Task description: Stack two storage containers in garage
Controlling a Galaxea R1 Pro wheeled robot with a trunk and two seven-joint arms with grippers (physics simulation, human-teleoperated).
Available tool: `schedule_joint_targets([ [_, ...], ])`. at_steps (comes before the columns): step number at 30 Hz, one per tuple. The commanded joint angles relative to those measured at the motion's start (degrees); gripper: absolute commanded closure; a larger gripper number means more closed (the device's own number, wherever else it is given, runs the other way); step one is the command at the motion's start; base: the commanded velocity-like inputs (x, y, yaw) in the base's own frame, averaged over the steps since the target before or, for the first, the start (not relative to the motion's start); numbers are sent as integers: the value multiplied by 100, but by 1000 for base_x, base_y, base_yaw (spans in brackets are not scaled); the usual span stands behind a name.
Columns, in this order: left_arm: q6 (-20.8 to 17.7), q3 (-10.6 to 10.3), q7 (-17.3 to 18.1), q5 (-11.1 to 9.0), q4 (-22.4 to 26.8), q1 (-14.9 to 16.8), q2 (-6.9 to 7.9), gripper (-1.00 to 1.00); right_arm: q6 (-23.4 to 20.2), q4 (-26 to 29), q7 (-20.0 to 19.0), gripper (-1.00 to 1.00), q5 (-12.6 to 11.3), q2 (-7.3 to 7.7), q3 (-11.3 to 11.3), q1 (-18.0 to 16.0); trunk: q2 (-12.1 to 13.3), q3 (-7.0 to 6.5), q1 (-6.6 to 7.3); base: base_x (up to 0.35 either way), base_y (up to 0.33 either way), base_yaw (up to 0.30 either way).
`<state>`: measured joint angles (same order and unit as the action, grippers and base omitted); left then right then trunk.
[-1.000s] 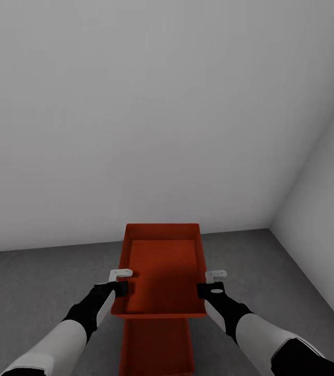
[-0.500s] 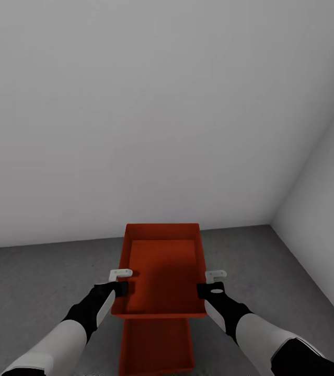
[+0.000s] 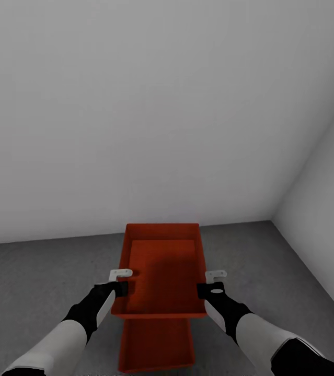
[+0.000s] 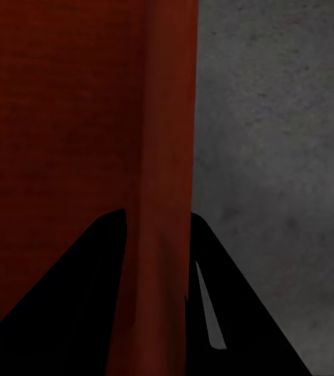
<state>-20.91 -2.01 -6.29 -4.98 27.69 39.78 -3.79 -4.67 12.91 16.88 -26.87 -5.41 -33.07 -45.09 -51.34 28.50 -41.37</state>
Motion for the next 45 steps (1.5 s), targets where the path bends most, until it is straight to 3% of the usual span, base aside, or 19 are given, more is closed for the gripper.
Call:
schedule_joint_targets([
  [1, -45, 100, -69, 159, 184, 4, -25, 100, -34, -8, 579, 100, -64, -4, 46, 1, -46, 33, -23, 0, 0, 0],
  [45, -53, 97, -57, 156, 182, 4, -27, 100, -35, -8, 579, 100, -64, -4, 46, 1, -1811, 1217, -989, 0, 0, 0],
])
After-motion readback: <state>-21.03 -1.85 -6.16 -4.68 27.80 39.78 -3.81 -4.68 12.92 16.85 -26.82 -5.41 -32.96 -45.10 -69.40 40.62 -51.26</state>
